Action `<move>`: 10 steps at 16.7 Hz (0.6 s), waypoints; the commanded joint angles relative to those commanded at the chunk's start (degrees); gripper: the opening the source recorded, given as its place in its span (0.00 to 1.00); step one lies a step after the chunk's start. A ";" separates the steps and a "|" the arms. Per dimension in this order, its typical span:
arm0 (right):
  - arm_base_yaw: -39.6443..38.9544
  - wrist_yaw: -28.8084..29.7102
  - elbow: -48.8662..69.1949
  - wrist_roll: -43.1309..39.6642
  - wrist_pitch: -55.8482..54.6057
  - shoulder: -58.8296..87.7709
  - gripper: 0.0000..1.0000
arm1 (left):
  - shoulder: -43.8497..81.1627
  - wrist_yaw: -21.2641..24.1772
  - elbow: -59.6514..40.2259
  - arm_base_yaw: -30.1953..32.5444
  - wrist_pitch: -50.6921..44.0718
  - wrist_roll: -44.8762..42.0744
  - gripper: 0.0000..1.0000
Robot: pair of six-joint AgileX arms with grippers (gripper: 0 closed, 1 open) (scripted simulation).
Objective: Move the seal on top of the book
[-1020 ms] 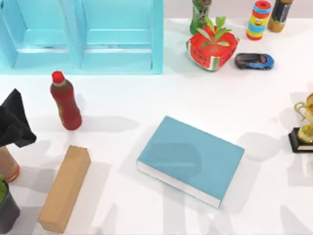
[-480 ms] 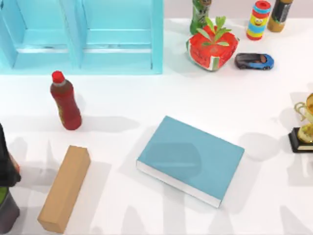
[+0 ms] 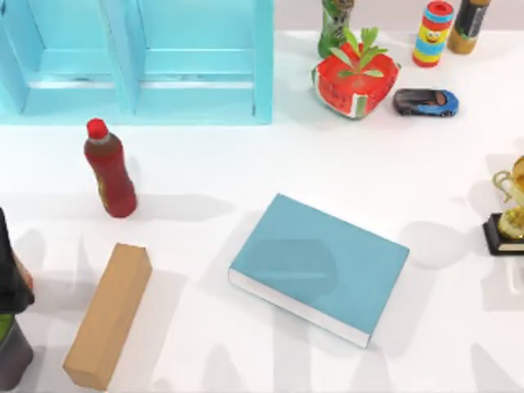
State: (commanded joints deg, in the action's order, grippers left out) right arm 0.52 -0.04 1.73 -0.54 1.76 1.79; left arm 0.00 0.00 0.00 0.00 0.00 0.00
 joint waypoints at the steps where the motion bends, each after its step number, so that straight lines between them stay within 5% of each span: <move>1: 0.53 -0.02 1.76 -0.53 1.76 1.81 1.00 | 0.00 0.00 0.00 0.00 0.00 0.00 1.00; 10: 9.87 -0.36 36.21 -9.67 33.06 43.16 1.00 | 0.00 0.00 0.00 0.00 0.00 0.00 1.00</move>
State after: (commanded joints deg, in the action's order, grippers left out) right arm 10.40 -0.40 37.94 -10.20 34.82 44.94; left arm 0.00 0.00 0.00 0.00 0.00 0.00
